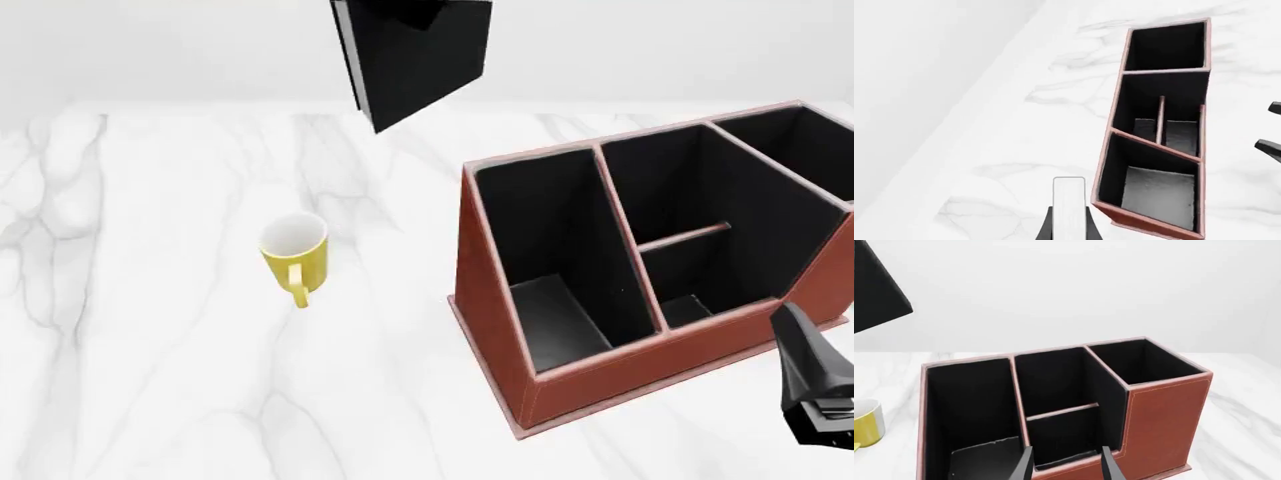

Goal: Pick up the book and place it in the back compartment of the caddy.

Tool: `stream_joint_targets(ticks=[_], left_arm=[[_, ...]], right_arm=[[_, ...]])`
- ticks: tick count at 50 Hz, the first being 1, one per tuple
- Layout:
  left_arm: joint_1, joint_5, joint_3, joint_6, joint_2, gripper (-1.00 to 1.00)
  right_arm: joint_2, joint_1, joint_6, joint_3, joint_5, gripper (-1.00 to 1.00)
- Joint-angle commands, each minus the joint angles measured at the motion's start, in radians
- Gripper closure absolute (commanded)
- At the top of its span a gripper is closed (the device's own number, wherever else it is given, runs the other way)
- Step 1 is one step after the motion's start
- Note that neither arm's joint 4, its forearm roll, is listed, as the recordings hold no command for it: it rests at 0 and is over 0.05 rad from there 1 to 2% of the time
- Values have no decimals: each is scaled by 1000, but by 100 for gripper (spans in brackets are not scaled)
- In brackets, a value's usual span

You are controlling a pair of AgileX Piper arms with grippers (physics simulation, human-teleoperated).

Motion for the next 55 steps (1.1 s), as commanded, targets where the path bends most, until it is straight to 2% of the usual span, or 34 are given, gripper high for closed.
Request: stream_joint_targets(ticks=[1,8,12,21,24,25,27,33,44,46,51,55], left_arm=[[-78,2,-144,26,44,100],[-145,-42,-197,25,121,100],[-185,-91,-228,-9,161,100],[-264,-192,-253,-31,265,100],[-277,-225,-247,-23,285,100],[-275,-231,-266,-44,298,100],[-279,-243,-283,-37,336,100],[-312,-258,-330,-70,402,100],[-349,-244,-422,-86,494,100],[-350,-246,-423,-80,501,100],[-339,-227,-509,-109,573,100],[-336,-229,-538,-122,603,100]], right_arm=[[12,-1,-1,-1,-11,-100],[-5,-2,-2,1,3,-100],[-4,0,-3,-3,5,-100],[-15,-2,-2,3,9,-100],[-15,-1,-1,3,10,-100],[-7,-1,-1,0,4,-100],[-6,-1,-2,-4,6,-100],[0,-2,1,-4,1,-100],[25,-5,3,-2,-22,-100],[27,-4,3,-2,-24,-100],[20,-5,3,-3,-15,-100],[25,-6,3,-2,-21,-100]])
